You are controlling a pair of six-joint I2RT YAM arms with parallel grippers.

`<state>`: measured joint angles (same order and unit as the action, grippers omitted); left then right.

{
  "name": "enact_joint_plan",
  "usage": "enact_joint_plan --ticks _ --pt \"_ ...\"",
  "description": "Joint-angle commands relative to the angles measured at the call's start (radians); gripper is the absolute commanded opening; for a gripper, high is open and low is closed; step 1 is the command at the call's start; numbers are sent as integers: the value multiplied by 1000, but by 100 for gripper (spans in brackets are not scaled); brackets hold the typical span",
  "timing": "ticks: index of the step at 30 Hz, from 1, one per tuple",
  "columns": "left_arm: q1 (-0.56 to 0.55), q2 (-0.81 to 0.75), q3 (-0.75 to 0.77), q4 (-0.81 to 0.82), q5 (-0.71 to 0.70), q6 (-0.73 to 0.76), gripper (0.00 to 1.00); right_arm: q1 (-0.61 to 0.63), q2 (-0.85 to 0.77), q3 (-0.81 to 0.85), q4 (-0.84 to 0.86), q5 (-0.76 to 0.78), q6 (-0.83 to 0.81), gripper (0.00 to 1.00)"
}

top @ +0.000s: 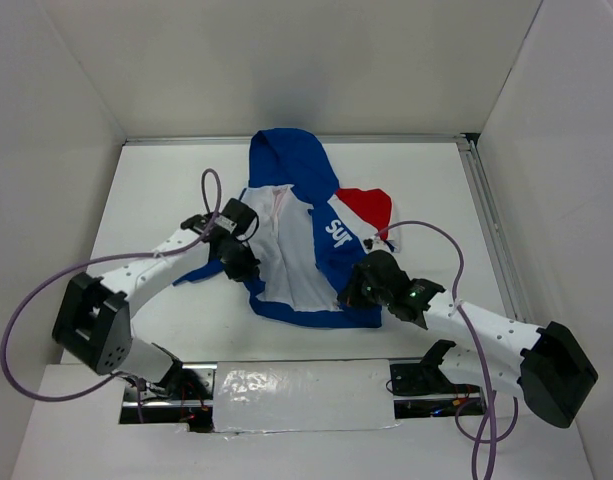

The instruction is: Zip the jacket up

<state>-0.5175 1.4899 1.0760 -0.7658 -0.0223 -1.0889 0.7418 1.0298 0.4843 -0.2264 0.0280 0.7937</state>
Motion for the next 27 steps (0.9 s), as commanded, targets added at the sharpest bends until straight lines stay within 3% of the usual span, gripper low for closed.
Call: enact_joint_plan --ticks 1,3,7,9,14,20,27 --pt "-45 -129 -85 176 82 165 24 -5 -13 40 96 -23 -25 0" --pt "-90 -208 -164 299 143 303 24 1 -16 45 111 -57 -28 0" --pt "-127 -331 -313 593 417 464 28 11 53 62 95 -80 -48 0" --pt "-144 -384 -369 614 459 491 29 19 110 71 59 -65 -34 0" --pt "-205 -410 -433 569 435 472 36 28 367 180 25 -40 -25 0" --pt "-277 -317 -510 643 437 399 30 -4 657 379 -42 16 -2 0" --pt "-312 -197 -564 729 437 313 28 -71 839 646 -117 27 -28 0"
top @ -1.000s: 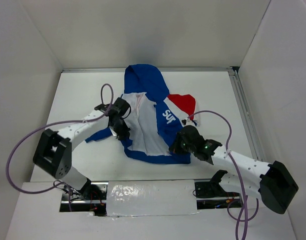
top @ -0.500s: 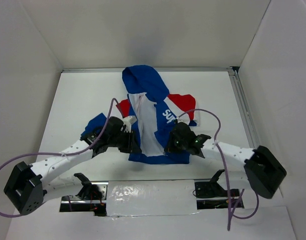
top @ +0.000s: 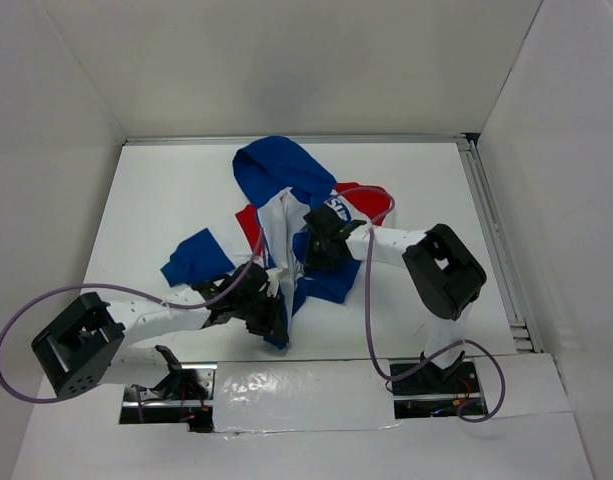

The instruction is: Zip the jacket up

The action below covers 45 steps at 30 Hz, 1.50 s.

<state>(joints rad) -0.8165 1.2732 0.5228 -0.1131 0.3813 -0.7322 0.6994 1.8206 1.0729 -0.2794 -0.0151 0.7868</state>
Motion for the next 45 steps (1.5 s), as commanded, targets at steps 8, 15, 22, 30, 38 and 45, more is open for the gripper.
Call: enact_joint_plan --ticks 8,15,22,30,38,45 --pt "-61 68 80 -83 -76 -131 81 -43 -52 2 -21 60 -50 0" --pt "-78 32 147 -259 -200 -271 91 -8 -78 -40 -18 69 -57 0" --pt "-78 57 244 -430 -298 -398 93 11 -87 -47 -7 52 -49 0" --pt "-78 147 286 -464 -358 -426 77 12 -84 -45 -12 64 -44 0" --pt "-78 204 307 -410 -358 -412 70 12 -78 -56 2 55 -46 0" --pt "-78 239 368 -434 -375 -412 68 11 -78 -62 2 55 -44 0"
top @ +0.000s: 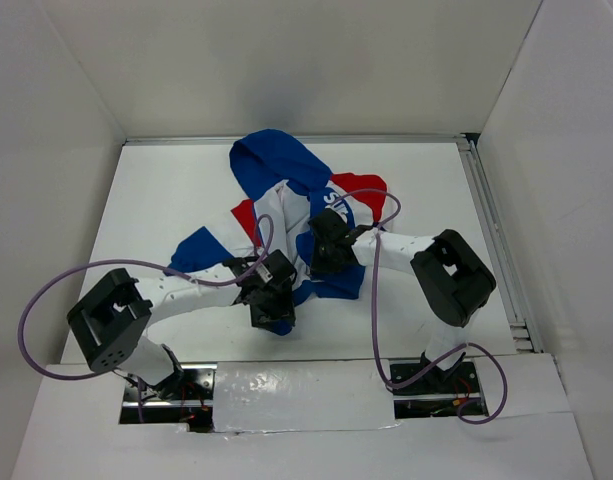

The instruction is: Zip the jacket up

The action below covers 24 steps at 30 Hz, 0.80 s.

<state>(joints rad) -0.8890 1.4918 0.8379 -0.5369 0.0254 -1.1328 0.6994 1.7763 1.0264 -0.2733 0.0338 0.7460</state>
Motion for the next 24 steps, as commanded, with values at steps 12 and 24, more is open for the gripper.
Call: enact_joint_plan --ticks 12,24 --pt "-4 53 63 -28 -42 -5 60 9 -37 -12 -9 9 -5 0" --pt "-4 103 62 -15 -48 -22 39 -1 -25 -29 17 -18 -8 0"
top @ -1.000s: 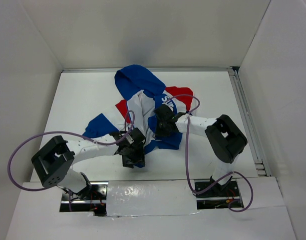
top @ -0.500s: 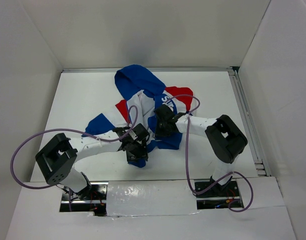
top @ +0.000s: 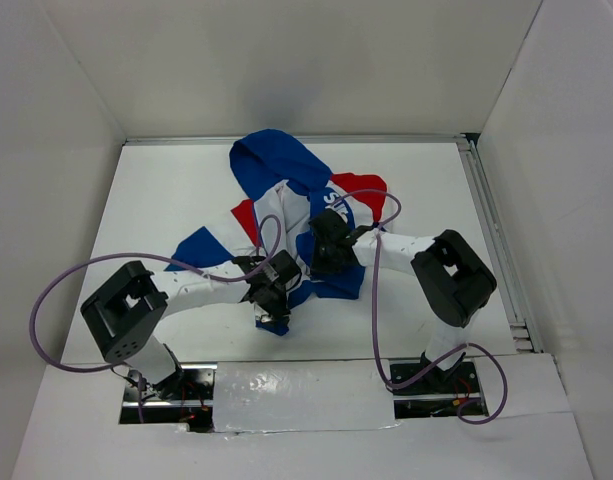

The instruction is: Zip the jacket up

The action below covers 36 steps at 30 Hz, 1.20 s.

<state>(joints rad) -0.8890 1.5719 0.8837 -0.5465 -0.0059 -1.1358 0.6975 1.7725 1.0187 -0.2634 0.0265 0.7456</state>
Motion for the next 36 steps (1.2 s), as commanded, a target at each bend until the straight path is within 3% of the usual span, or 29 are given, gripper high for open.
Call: enact_joint_plan --ticks 1,3,6,10,23,26,31,36 --pt "-4 27 20 -10 -20 -21 32 0 -22 -28 10 -11 -8 0" --pt "-4 43 35 -19 -26 -19 26 0 -34 -41 13 -11 -6 0" --pt "-4 53 40 -17 -16 -19 0 0 -57 -61 32 -20 -9 0" --pt "-5 17 26 3 -14 -1 0 0 -125 -103 88 -95 -58 0" --pt "-5 -365 8 74 -52 113 0 -3 -531 -239 173 -387 -201 0" --pt "-5 -459 -23 140 -33 152 0 -4 -617 -319 256 -461 -149 0" --pt "-5 -558 -75 264 -19 186 0 -6 -761 -492 539 -530 -124 0" --pt "-1 -575 -89 281 -81 193 0 -6 -878 -502 517 -573 -195 0"
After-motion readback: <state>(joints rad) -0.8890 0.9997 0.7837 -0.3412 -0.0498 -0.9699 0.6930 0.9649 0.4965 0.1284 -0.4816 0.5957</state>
